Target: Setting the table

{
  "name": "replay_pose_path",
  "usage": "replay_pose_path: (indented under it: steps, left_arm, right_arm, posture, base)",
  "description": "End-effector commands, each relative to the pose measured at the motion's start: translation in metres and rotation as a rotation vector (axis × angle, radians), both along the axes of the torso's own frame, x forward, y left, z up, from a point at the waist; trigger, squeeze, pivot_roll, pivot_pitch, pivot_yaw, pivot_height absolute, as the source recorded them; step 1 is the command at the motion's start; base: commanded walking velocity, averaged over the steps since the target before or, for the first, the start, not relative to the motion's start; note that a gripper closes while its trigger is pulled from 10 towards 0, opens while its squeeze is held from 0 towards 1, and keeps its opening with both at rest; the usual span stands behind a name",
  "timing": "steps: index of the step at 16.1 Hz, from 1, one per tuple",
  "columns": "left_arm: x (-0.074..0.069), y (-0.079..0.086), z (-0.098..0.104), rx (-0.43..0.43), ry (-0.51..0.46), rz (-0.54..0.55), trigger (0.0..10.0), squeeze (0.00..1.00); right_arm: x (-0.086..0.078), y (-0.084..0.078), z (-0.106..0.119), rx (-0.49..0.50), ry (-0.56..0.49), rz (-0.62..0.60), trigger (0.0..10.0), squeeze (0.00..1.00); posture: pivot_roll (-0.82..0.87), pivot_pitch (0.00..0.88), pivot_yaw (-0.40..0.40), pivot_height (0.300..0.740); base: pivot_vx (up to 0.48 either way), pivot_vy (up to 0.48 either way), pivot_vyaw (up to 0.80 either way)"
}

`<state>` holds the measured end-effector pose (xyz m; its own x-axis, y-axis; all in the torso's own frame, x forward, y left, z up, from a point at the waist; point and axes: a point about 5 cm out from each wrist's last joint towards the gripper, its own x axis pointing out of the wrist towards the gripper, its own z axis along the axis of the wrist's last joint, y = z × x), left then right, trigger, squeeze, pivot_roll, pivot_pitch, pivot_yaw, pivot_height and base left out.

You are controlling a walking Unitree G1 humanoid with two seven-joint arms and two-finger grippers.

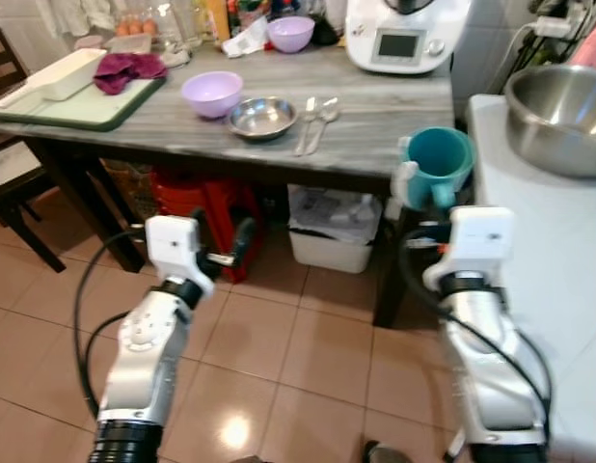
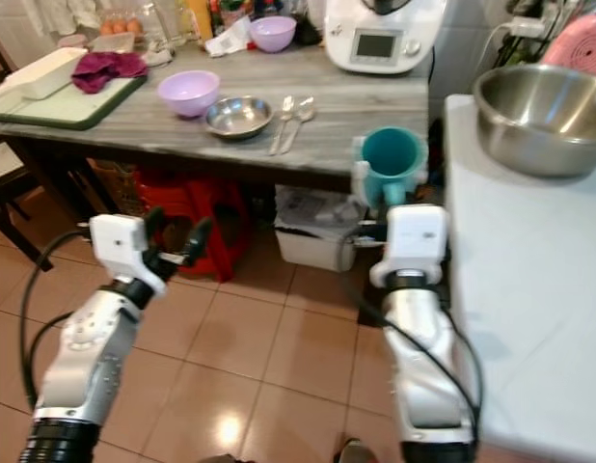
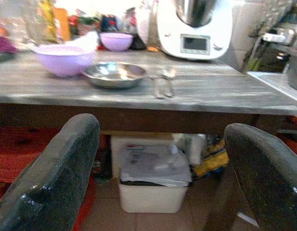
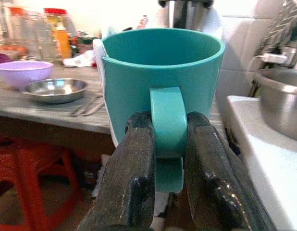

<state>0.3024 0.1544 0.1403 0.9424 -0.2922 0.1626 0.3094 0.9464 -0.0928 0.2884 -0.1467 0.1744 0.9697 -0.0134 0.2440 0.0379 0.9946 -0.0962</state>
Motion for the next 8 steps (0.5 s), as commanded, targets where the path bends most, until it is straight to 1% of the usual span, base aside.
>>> replay_pose_path:
  steps: [1, 8]
  left_arm:
    - [0.0011, -0.0039, 0.0027, 0.006, -0.012, -0.018, 10.0, 0.0]
    - [0.0022, -0.0072, 0.0034, -0.003, -0.015, -0.021, 10.0, 0.0]
  right_arm:
    - [-0.0018, -0.0065, 0.0071, -0.005, -0.028, -0.022, 10.0, 0.0]
    - [-0.0011, -0.0065, 0.01, -0.01, -0.038, -0.025, 10.0, 0.0]
  posture:
    - [-0.16, 0.136, 0.091, 0.74]
    - [-0.16, 0.134, 0.088, 0.74]
  base:
    - [0.0, 0.48, 0.0]
    - [0.0, 0.48, 0.0]
